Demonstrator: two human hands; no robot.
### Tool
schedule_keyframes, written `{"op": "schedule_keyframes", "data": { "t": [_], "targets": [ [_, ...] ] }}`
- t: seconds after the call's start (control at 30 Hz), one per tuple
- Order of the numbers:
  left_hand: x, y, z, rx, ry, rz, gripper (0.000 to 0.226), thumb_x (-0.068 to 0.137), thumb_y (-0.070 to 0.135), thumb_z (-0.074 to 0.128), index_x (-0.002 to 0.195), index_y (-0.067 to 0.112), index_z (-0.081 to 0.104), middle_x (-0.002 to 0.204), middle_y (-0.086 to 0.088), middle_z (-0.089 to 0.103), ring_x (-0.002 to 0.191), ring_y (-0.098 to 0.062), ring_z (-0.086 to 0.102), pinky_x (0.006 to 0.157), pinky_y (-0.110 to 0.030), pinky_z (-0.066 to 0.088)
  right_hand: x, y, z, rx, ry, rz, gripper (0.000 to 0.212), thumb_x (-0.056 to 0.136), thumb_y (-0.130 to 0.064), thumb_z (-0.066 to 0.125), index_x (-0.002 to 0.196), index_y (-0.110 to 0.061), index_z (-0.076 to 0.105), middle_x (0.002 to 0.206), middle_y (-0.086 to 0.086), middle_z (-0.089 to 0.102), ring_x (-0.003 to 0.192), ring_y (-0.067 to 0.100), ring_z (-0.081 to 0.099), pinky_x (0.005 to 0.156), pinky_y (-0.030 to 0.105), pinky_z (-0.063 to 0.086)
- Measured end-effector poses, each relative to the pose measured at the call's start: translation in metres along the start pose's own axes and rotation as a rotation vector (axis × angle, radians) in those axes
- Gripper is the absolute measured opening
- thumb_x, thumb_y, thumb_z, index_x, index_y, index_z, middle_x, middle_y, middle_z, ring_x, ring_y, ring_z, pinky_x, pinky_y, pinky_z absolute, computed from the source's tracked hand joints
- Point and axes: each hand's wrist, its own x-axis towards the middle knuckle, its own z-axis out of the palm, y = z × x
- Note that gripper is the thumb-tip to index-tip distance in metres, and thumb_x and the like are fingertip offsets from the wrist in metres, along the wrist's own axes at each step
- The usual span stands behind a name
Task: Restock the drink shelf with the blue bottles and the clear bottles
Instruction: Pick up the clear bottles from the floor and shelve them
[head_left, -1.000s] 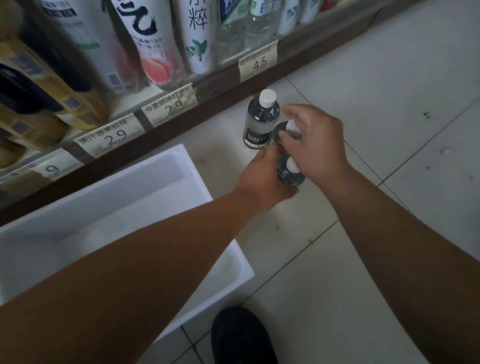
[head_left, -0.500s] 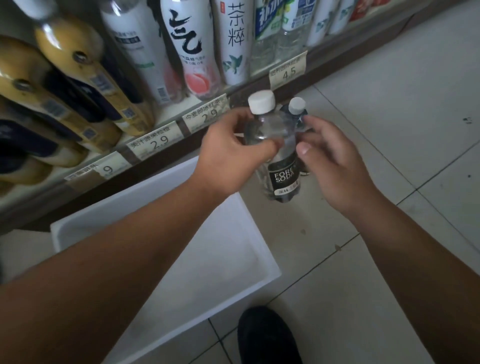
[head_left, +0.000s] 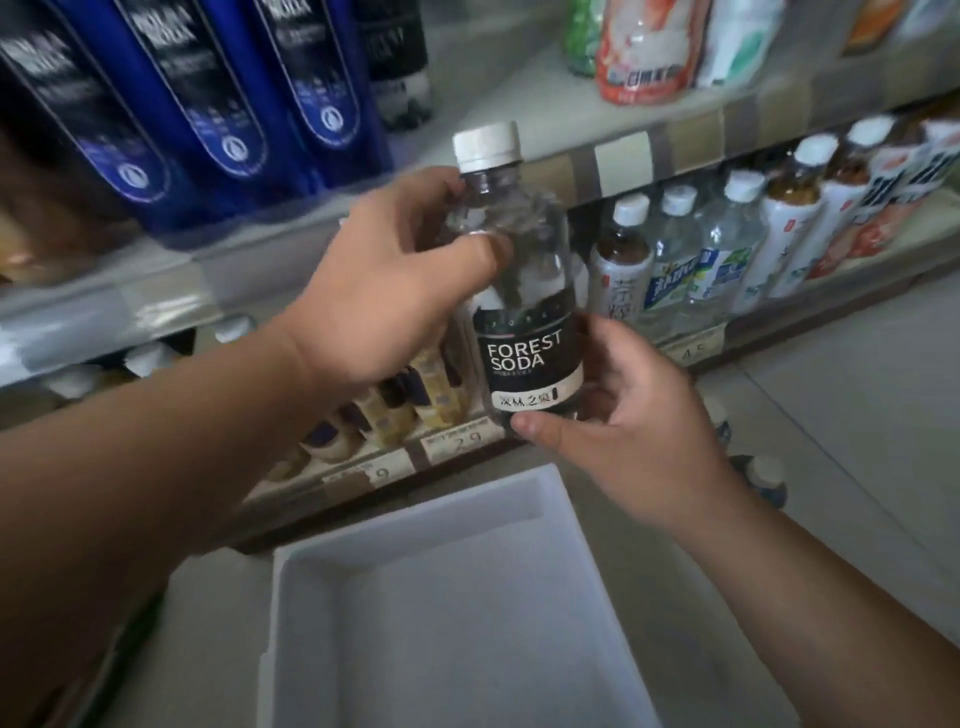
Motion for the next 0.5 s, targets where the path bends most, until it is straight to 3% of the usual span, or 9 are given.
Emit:
{"op": "schedule_keyframes", "data": {
  "t": [0.13, 0.27, 0.4, 0.5],
  "targets": [
    [0.011, 0.045, -0.039, 0.135, -0.027, 0.069, 0.035, 0.085, 0.012, 0.073, 0.120, 0.015, 0.064, 0.111, 0.000, 0.073, 0.102, -0.014, 0.071, 0.092, -0.035, 0.058, 0.033, -0.036, 0.005, -0.044, 0.061, -0.103, 0.071, 0.058, -0.038, 0.086, 0.120, -0.053, 0.056, 0.122, -0.016, 0.070, 0.115, 0.006, 0.066, 0.097, 0.041, 0.055],
    [0.034, 0.087, -0.074, 0.311, 0.037, 0.155, 0.054, 0.075, 0.023, 0.068, 0.126, 0.017, 0.052, 0.114, -0.006, 0.067, 0.106, -0.022, 0.067, 0.094, -0.048, 0.054, 0.069, -0.082, 0.004, -0.108, 0.055, -0.201, 0.064, 0.059, -0.044, 0.082, 0.118, -0.048, 0.058, 0.114, -0.016, 0.072, 0.108, 0.006, 0.068, 0.092, 0.042, 0.057],
    [0.064, 0.126, -0.098, 0.676, 0.146, 0.264, 0.066, 0.070, 0.037, 0.066, 0.131, 0.023, 0.046, 0.111, 0.003, 0.065, 0.102, -0.015, 0.064, 0.092, -0.038, 0.053, 0.111, -0.122, -0.001, -0.208, 0.065, -0.275, 0.050, 0.068, -0.032, 0.087, 0.106, -0.048, 0.058, 0.104, -0.022, 0.072, 0.098, -0.005, 0.067, 0.086, 0.028, 0.056],
    [0.086, 0.145, -0.106, 0.943, 0.182, 0.299, 0.070, 0.076, 0.043, 0.069, 0.137, 0.022, 0.045, 0.114, 0.003, 0.061, 0.106, -0.018, 0.060, 0.092, -0.033, 0.050, 0.139, -0.136, -0.002, -0.300, 0.086, -0.288, 0.047, 0.073, -0.027, 0.086, 0.101, -0.044, 0.054, 0.092, -0.029, 0.063, 0.087, -0.014, 0.059, 0.070, 0.012, 0.044]
  ]
}}
